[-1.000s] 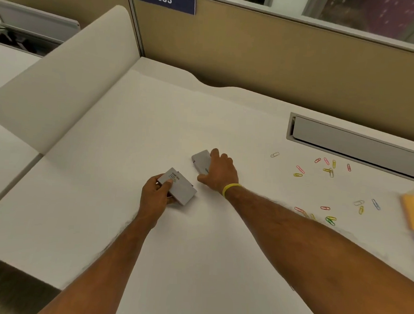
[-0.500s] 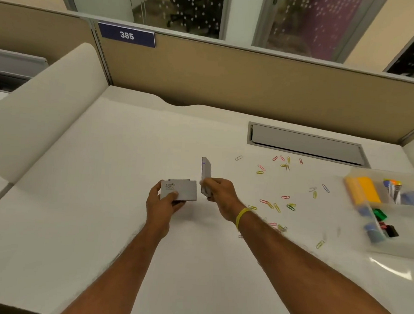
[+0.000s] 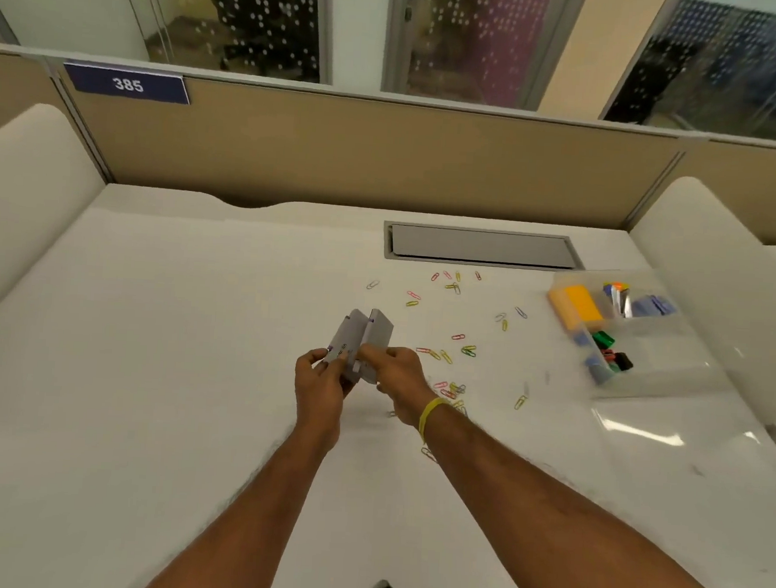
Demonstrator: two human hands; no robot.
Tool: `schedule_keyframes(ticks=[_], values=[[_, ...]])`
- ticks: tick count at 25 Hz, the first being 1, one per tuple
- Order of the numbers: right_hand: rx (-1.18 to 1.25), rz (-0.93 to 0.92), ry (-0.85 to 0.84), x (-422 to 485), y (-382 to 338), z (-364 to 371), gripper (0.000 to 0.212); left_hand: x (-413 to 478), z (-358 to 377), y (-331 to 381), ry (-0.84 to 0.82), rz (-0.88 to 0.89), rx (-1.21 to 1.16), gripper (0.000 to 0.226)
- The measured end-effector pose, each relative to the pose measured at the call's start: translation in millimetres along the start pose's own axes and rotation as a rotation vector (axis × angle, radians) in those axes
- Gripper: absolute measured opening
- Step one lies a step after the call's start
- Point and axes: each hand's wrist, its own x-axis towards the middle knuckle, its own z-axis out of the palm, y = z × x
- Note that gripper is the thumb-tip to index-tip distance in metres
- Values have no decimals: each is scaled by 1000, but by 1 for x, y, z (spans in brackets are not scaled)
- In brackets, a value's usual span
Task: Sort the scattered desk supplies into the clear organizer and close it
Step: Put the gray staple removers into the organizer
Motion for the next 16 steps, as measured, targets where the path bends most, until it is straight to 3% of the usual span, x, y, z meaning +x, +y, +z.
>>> schedule_keyframes(ticks=[4,8,16], values=[[-19,-8,72,-3,0,-30,46,-16,20,-17,-133,-10,32,27],[-52,-31,108,-7,2,-64,50,-36,44,-32,-274,-28,28,34],[-165,-40,178,-16,17,-144,65,-73,104,-72,-372,-51,116,35]])
